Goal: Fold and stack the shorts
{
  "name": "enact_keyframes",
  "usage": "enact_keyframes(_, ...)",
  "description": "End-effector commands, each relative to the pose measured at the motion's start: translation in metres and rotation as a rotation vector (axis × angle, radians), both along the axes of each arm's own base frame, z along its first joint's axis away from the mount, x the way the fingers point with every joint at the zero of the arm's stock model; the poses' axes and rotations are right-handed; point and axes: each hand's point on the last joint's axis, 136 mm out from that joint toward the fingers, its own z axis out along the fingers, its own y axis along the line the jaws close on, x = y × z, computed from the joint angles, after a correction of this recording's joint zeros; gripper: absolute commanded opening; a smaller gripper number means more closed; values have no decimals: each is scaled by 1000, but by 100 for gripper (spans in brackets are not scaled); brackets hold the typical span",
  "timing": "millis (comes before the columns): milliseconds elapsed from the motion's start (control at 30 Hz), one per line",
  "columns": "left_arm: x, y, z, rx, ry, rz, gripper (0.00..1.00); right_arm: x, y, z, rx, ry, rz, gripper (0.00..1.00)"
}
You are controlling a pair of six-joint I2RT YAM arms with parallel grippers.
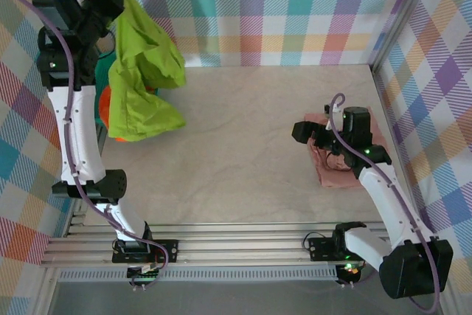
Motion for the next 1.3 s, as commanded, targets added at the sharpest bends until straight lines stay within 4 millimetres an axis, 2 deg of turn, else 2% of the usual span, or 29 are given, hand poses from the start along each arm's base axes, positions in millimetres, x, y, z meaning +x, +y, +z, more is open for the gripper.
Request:
enact_keyframes(0, -64, -60, 72, -43, -240, -272, 0, -1, 2, 16, 24, -66, -2, 100)
enact_keyframes(100, -79, -95, 77, -55, -259, -384, 0, -4, 2, 24, 36, -91, -3, 99)
enact_keyframes(167, -83, -115, 74, -61, -250, -443, 0, -5, 3, 27, 46, -98, -2, 100)
enact_keyframes(333, -70, -151, 63, -110, -208, -537, 0, -10, 4, 34, 63, -112, 0, 99)
enact_keyframes(500, -50, -180, 38, -107, -128, -590, 0, -15, 4, 40, 65, -123, 1, 100)
enact_keyframes(700, -30, -178, -5, 23, -15, -515, 0, -21, 1, 42, 46, -133, -4, 99)
enact_keyframes(867, -17, -179, -67, 141, 162, -495, 0, -21, 3, 36, 45, -114, 10, 100)
enact_keyframes(1000, -11, -195, -112, 150, 254, -561, 2, -21, 7, 29, 44, -89, 25, 99)
enact_keyframes(1067, -8, -196, -131, 182, 291, -534, 2, -20, 9, 22, 33, -66, 29, 100)
enact_keyframes(1167, -5, -188, -155, 256, 336, -469, 2, -19, 13, 11, 15, -29, 48, 100)
enact_keyframes(1267, -2, -168, -176, 359, 393, -372, 1, -20, 18, 3, 1, -8, 68, 100)
